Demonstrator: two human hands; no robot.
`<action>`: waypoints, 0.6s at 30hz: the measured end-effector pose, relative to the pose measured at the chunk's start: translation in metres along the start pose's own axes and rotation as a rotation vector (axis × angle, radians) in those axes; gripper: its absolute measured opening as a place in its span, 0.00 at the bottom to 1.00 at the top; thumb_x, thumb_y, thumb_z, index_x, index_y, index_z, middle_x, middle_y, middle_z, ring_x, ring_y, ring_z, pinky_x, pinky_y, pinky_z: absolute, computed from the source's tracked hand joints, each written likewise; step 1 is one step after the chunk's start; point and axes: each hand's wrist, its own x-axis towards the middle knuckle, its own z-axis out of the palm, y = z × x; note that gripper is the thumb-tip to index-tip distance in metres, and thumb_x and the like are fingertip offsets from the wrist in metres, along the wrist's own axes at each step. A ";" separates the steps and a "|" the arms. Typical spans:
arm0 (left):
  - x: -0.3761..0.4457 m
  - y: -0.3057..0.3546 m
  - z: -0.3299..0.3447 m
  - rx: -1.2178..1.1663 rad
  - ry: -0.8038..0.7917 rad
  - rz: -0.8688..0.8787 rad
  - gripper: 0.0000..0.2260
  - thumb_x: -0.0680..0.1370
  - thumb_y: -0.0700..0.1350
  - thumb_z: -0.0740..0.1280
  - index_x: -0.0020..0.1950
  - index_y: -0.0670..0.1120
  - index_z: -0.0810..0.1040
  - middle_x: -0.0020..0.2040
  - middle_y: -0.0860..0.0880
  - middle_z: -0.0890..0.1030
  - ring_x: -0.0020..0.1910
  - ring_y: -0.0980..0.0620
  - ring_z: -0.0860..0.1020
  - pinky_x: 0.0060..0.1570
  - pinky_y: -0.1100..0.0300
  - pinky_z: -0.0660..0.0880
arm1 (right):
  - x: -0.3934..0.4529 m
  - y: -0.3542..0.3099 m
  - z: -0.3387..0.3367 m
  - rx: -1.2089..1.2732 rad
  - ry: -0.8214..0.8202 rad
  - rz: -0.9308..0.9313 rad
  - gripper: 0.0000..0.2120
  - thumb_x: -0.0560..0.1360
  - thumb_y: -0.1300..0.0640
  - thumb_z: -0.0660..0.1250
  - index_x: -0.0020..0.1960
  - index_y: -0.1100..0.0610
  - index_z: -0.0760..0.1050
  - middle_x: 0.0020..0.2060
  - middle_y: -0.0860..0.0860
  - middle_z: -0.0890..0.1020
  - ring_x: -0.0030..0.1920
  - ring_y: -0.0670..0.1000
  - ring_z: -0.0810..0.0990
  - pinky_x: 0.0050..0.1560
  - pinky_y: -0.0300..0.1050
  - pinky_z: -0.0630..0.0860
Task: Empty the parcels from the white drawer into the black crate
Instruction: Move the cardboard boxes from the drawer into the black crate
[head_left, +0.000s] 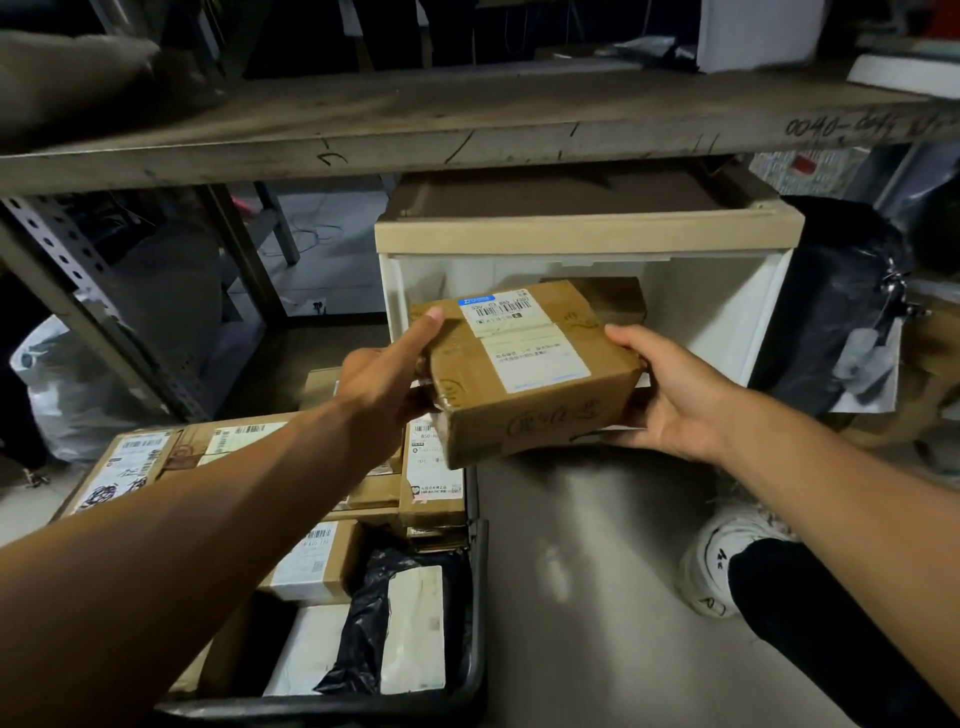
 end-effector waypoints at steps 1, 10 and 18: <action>0.001 0.000 -0.001 -0.006 0.025 -0.006 0.21 0.77 0.56 0.69 0.58 0.38 0.76 0.54 0.40 0.83 0.49 0.43 0.85 0.42 0.55 0.81 | 0.000 0.001 0.002 -0.011 -0.020 0.011 0.18 0.75 0.44 0.71 0.62 0.49 0.78 0.50 0.55 0.86 0.54 0.58 0.84 0.55 0.61 0.82; -0.003 -0.015 -0.031 0.068 -0.002 -0.124 0.17 0.79 0.54 0.67 0.63 0.45 0.75 0.55 0.43 0.84 0.54 0.43 0.83 0.50 0.53 0.78 | -0.004 0.009 0.020 -0.168 -0.190 0.025 0.19 0.76 0.51 0.70 0.66 0.52 0.76 0.55 0.59 0.85 0.54 0.60 0.85 0.56 0.65 0.81; -0.017 -0.031 -0.073 0.124 0.016 -0.114 0.15 0.80 0.51 0.67 0.63 0.45 0.77 0.51 0.45 0.86 0.52 0.44 0.84 0.55 0.48 0.80 | -0.006 0.030 0.062 -0.263 -0.227 0.049 0.17 0.78 0.49 0.67 0.63 0.57 0.75 0.49 0.60 0.83 0.50 0.59 0.84 0.47 0.55 0.81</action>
